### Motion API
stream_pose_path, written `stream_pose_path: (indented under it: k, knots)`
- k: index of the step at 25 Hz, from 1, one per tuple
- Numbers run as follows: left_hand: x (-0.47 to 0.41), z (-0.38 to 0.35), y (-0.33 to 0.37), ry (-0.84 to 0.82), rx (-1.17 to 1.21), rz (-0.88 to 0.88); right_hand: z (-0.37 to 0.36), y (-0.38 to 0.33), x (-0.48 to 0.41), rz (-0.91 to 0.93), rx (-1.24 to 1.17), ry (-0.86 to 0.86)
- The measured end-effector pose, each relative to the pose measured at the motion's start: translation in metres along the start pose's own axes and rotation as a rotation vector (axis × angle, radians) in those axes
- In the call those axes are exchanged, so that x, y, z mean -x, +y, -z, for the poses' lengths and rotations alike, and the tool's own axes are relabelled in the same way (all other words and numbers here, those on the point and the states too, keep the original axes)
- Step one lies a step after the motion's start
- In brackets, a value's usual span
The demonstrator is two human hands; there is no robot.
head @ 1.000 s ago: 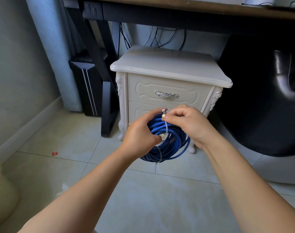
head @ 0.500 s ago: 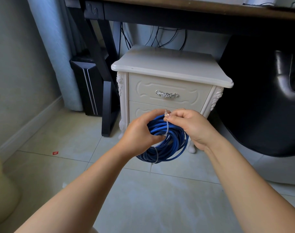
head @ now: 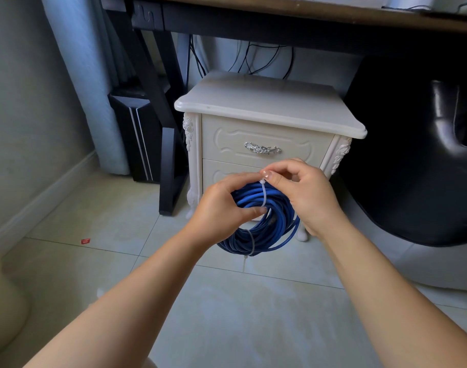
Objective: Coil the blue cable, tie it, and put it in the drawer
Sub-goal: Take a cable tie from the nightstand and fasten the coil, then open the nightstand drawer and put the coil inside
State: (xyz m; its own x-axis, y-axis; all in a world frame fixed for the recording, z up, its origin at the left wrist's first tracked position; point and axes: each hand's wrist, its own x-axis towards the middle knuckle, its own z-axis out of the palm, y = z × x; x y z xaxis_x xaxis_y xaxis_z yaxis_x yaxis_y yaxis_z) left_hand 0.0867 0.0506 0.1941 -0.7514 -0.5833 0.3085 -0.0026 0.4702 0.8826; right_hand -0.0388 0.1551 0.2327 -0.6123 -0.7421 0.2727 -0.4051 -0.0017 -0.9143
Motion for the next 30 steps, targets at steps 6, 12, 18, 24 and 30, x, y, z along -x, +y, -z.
stream_pose_path:
  k: [6, 12, 18, 24, 30]
  knots:
    - [-0.001, -0.002, 0.005, 0.011, 0.1, 0.076, -0.002, 0.004, 0.005, 0.01, -0.157, 0.018]
    - [-0.008, -0.002, 0.002, 0.076, 0.278, 0.199, 0.003, 0.011, -0.003, -0.005, -0.064, 0.008]
    - [-0.035, 0.008, -0.022, 0.379, 0.536, 0.408, -0.001, 0.085, -0.039, -0.304, -0.074, 0.055]
    - [-0.049, 0.024, -0.048, 0.426, 0.679, 0.497, -0.005, 0.122, -0.124, -0.198, 0.644, -0.181]
    - [-0.064, 0.039, -0.064, 0.407, 0.79, 0.466, -0.027, 0.118, -0.182, -0.151, 0.833, -0.248]
